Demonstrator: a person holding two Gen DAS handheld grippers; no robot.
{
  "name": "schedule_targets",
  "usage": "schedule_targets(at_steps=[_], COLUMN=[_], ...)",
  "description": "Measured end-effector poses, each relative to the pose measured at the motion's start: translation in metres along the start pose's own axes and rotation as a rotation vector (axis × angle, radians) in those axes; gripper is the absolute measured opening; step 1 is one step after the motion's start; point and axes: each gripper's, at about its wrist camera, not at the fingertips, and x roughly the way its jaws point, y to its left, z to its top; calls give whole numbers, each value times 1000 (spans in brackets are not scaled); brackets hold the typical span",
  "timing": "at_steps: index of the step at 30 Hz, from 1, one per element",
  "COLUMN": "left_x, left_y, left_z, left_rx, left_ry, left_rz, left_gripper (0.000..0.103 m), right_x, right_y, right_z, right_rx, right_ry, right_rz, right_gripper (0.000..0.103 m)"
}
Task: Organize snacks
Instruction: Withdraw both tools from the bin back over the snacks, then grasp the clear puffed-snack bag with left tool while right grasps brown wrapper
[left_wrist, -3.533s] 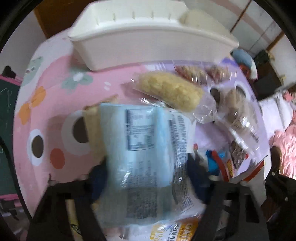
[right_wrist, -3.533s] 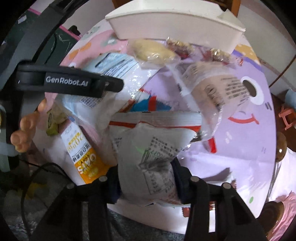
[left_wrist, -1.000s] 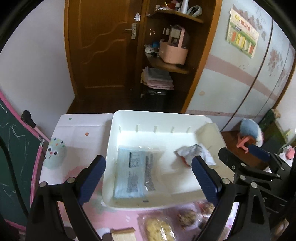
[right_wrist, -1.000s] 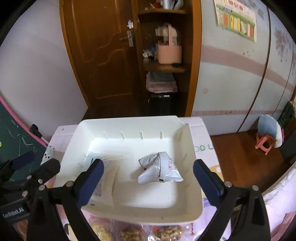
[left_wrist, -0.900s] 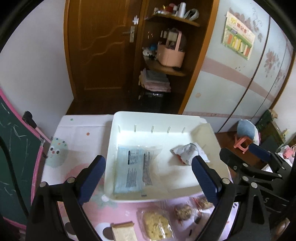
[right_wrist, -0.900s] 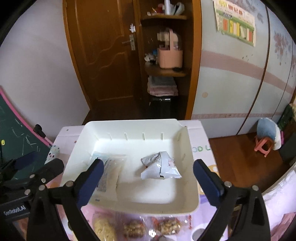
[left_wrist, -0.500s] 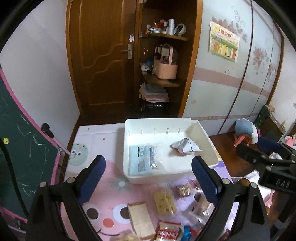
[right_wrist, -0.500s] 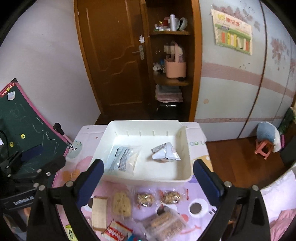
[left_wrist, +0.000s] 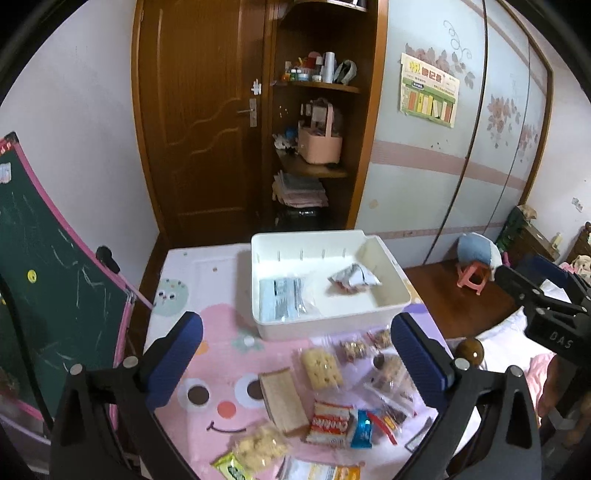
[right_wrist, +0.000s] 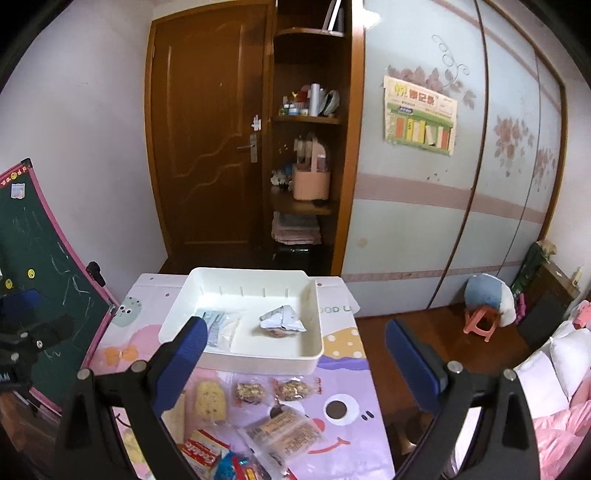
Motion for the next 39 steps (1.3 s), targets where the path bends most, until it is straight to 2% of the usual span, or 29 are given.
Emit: schedule_targets(at_steps=[3,10,14,19,24,27,31,34,39], left_x=[-1,-2,11,50,90,112,131,144,164], left_y=[1,7,14,31,53,63,67,64,54], left_z=[-16,-54,-78,-121,-166,-184,-198,-201,-204], left_rx=[8,63,91,128,143,188,262,304,366], left_ry=[29,44,84,205,344,428,488,518,548], left_rz=[-11,-12,-31,-5,-46,-56,-29,-42,-45], left_gripper=[102,101,102,101,101,101,101,101,101], right_x=[-4,-5,-3,24,45,61,74,85,100], right_y=[-15,-23,-22,-30,-39,-46,-52,-53,-49], right_z=[-20,-73,-109,-158,-201,-233,-263,-273,-276], right_rx=[44,-12,-37,-44,-47,-22,71,137,184], right_ry=[44,153,197,330,447,577,703,759,787], right_rz=[70,54,39,-7,-13,39,121,155,180], right_gripper=[98,97,97,96,90,73,72,72,73])
